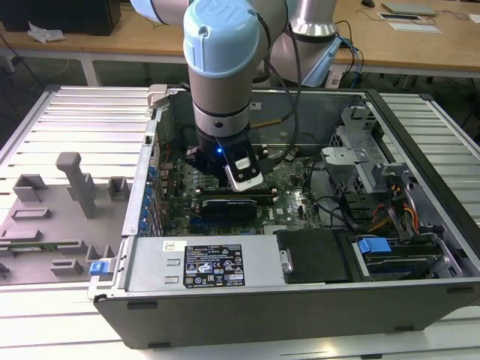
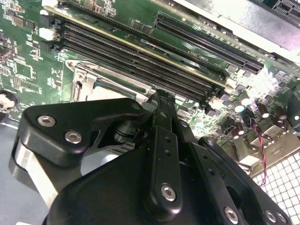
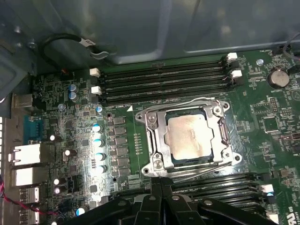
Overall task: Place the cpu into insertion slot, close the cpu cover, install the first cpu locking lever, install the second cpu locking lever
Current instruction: 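Install the second cpu locking lever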
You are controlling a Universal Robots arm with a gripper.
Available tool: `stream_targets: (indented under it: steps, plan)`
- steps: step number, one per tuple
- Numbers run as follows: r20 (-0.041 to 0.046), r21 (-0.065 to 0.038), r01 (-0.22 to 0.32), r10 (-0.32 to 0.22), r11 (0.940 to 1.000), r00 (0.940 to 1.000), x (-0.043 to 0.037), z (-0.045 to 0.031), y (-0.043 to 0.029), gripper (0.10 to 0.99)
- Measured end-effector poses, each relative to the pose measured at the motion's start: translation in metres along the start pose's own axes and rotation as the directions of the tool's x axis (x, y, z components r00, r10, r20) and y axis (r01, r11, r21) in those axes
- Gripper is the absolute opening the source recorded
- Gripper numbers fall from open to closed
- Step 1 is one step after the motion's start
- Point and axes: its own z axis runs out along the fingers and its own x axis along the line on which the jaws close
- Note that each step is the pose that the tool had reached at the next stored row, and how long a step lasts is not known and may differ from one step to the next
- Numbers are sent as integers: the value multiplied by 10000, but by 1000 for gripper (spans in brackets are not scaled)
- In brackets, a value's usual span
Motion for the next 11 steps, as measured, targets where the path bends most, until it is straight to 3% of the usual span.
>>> stream_targets:
  steps: [11]
  plan:
    - [-16, -146, -8, 7, 9999, 10000, 38, 75, -11, 106]
